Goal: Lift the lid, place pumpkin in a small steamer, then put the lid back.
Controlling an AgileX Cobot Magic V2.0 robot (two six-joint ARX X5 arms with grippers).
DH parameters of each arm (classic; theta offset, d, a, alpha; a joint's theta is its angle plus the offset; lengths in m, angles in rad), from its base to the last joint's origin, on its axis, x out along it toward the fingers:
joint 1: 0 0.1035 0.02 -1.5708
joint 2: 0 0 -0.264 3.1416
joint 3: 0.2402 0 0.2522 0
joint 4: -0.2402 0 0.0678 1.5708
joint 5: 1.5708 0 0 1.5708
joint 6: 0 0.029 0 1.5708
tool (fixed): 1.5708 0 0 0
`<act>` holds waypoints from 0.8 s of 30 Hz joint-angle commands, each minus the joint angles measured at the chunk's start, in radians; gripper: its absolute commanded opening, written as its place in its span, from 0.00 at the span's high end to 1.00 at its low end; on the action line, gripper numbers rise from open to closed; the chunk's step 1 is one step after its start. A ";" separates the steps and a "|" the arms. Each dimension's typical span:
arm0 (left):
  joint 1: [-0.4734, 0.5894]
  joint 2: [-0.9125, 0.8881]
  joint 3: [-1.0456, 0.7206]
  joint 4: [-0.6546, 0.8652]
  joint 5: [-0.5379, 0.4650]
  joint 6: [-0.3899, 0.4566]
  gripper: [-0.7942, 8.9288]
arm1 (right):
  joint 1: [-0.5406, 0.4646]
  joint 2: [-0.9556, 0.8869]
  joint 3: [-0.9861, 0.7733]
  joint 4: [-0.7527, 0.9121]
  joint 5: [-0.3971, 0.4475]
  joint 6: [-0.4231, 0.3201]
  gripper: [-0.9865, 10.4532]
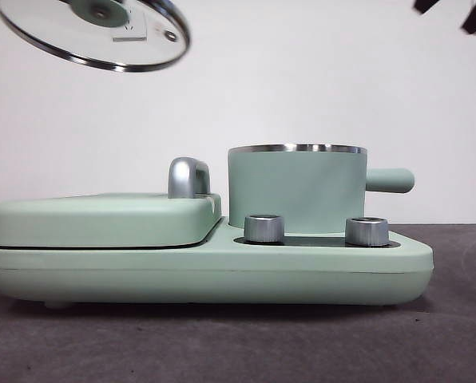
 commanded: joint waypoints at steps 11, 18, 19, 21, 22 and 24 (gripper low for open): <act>-0.129 0.259 0.016 0.425 0.011 0.009 0.90 | 0.009 -0.126 -0.018 -0.079 0.005 0.073 0.62; -0.152 0.429 0.031 0.652 0.011 0.011 0.90 | 0.009 -0.125 -0.018 -0.082 0.005 0.069 0.62; -0.153 0.453 0.038 0.671 0.011 0.011 0.90 | 0.009 -0.125 -0.018 -0.083 0.005 0.069 0.62; -0.156 0.494 0.047 0.707 0.011 0.015 0.90 | 0.009 -0.125 -0.018 -0.087 0.005 0.069 0.62; -0.158 0.516 0.050 0.729 0.011 0.021 0.90 | 0.009 -0.125 -0.018 -0.092 0.005 0.069 0.62; -0.158 0.552 0.056 0.766 0.011 0.023 0.90 | 0.009 -0.125 -0.018 -0.099 0.006 0.069 0.62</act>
